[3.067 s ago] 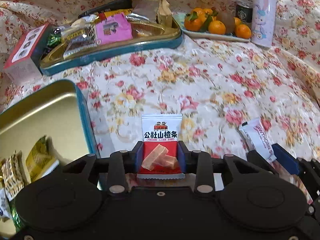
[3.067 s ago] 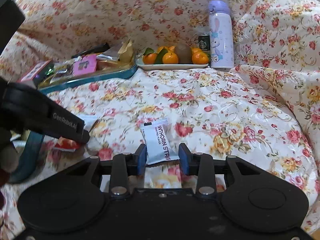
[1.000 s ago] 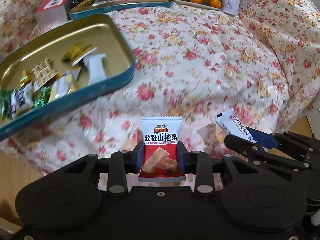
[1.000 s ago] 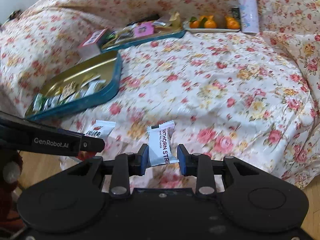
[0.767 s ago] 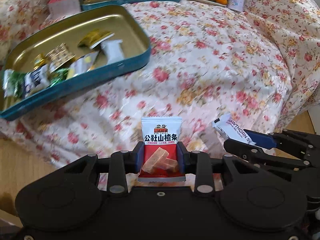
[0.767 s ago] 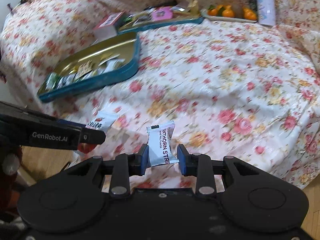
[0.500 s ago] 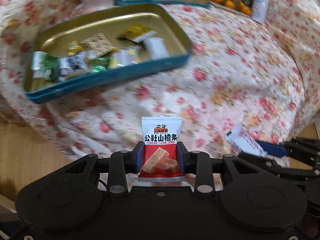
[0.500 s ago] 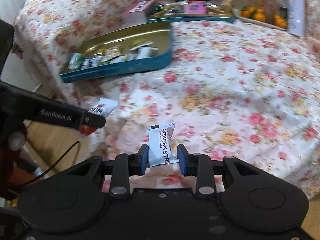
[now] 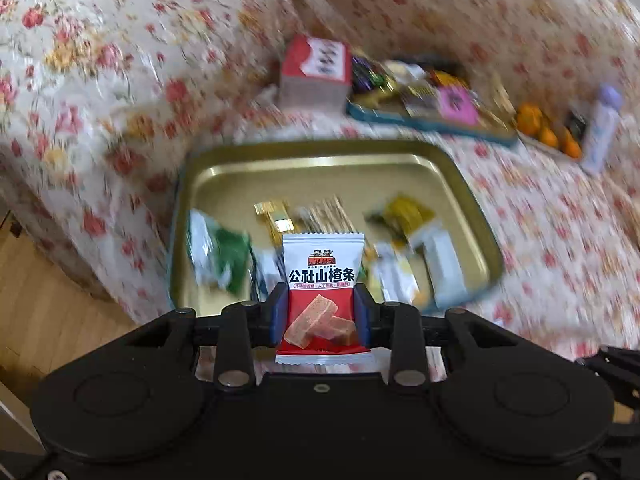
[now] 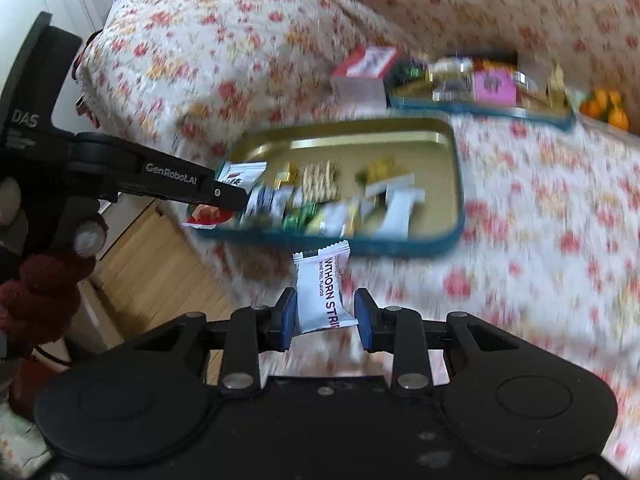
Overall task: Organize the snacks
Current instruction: 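Carry the red-white and white packets over the gold tin tray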
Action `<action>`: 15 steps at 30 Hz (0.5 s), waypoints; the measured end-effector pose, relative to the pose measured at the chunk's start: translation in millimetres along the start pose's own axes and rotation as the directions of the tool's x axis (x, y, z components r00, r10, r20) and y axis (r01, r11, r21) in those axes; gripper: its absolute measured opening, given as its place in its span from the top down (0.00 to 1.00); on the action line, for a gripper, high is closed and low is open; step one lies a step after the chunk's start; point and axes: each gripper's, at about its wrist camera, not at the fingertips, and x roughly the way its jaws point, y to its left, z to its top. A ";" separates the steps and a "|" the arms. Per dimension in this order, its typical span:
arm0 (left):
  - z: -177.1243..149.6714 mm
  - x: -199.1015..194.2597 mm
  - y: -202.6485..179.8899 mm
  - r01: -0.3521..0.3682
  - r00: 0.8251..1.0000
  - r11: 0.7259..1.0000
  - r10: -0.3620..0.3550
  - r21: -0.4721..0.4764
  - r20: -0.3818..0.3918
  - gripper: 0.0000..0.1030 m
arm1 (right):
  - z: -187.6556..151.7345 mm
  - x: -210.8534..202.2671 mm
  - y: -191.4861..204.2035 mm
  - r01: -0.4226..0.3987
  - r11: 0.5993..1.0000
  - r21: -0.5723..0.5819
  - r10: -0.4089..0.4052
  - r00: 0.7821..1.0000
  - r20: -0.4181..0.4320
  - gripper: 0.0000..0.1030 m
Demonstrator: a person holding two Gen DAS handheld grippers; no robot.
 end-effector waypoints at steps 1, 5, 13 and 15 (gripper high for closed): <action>7.4 4.3 3.0 -0.008 1.000 1.000 0.009 -0.011 0.010 0.59 | 7.0 3.8 0.0 0.006 1.000 -0.002 -0.006 1.000 0.011 0.68; 34.6 23.2 6.2 -0.049 0.998 0.998 0.050 -0.040 0.040 0.59 | 41.8 24.4 -3.8 0.034 0.999 0.021 -0.035 0.998 0.061 0.68; 61.3 58.0 2.6 -0.080 0.995 0.995 0.083 -0.062 0.050 0.59 | 92.5 64.8 -9.6 0.141 0.988 0.055 -0.148 0.978 0.144 0.68; 65.5 66.5 1.3 -0.080 0.996 0.994 0.083 -0.070 0.041 0.59 | 99.4 71.9 -12.1 0.171 0.984 0.058 -0.178 0.972 0.154 0.68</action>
